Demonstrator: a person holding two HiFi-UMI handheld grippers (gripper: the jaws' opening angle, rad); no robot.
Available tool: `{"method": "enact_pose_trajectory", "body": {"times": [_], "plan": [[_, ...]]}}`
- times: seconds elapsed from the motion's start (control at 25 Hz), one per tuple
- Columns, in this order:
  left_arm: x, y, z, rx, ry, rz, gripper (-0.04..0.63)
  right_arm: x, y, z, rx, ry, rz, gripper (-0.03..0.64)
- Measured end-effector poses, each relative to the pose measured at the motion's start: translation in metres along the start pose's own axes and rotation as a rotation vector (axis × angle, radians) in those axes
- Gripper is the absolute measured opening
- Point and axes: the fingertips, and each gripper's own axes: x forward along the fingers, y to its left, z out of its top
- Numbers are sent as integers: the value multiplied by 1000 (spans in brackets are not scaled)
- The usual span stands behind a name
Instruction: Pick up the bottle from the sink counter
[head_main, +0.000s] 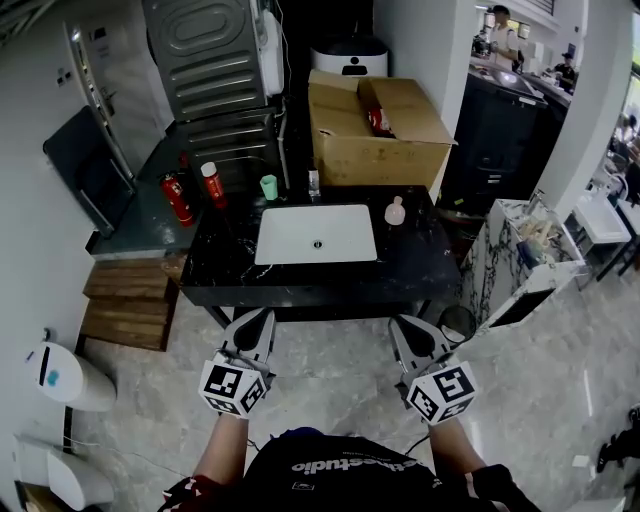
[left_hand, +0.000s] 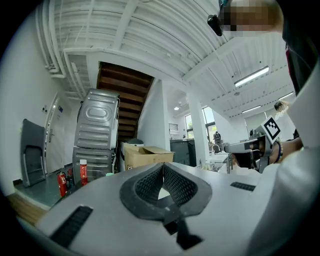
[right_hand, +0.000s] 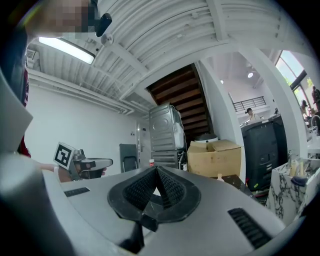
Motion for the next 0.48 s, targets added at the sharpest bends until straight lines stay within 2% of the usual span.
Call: {"method": "enact_pose_trajectory", "body": {"times": [0.24,0.48], "plan": [[14,-8,-6,13,16,1,15,4,-15,-12,28,8,16,38],[49,11,-19,23,22,-10,15,38,-35,-27,39,38,15,38]]}}
